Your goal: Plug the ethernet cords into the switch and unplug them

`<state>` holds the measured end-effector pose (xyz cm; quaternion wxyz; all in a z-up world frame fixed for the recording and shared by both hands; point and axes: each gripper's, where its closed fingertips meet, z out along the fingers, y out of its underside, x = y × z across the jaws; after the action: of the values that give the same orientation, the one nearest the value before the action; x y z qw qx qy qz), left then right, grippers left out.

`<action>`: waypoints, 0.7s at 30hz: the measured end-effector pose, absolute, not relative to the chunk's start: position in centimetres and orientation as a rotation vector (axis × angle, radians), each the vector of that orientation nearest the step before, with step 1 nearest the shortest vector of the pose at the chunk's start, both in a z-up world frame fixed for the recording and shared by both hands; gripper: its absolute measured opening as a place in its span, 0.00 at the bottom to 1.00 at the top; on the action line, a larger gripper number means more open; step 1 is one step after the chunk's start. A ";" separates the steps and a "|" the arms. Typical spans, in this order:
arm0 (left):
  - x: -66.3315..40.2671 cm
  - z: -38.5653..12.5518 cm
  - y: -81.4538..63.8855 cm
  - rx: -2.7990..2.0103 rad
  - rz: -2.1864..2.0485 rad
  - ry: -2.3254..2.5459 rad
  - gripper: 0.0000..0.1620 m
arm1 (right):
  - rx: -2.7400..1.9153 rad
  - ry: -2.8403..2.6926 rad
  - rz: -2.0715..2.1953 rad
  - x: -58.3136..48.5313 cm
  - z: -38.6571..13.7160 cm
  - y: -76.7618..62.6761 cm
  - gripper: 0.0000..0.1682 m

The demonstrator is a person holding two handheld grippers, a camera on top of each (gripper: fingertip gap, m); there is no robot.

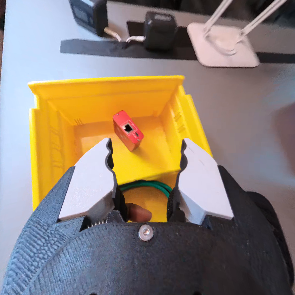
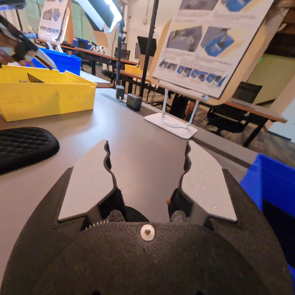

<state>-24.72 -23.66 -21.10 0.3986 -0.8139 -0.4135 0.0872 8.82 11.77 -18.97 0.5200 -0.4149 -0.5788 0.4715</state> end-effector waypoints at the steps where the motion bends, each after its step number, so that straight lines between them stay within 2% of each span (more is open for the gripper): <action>1: -25.8 -22.1 -23.5 -2.111 0.223 -1.080 0.50 | -1.008 -1.402 1.135 8.1 -19.9 11.3 0.54; 4: -27.5 -24.7 -22.6 -2.243 0.149 -1.143 0.49 | -1.044 -1.448 1.087 7.2 -22.3 11.0 0.52; 9: -29.1 -28.2 -23.1 -2.432 0.137 -1.247 0.45 | -1.061 -1.380 1.127 7.5 -22.0 11.7 0.47; 11: -29.1 -29.1 -22.8 -2.477 0.116 -1.242 0.40 | -1.075 -1.353 1.160 7.7 -21.8 12.0 0.46; 13: -29.0 -29.6 -22.8 -2.539 0.128 -1.194 0.31 | -1.077 -1.335 1.178 7.8 -21.7 12.1 0.45; 15: -29.0 -29.2 -22.9 -2.569 0.192 -1.117 0.16 | -1.081 -1.330 1.181 7.8 -21.7 12.2 0.44; 18: -28.5 -27.4 -23.0 -2.568 0.277 -1.005 0.16 | -1.079 -1.343 1.173 7.7 -21.8 12.1 0.43; 21: -27.8 -23.6 -23.1 -2.504 0.391 -0.904 0.16 | -1.076 -1.361 1.166 7.6 -22.1 11.9 0.42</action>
<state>-27.79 -23.11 -23.65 0.2238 -0.9070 -0.3274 0.1415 7.59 11.94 -22.07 0.5018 -0.4451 -0.5632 0.4826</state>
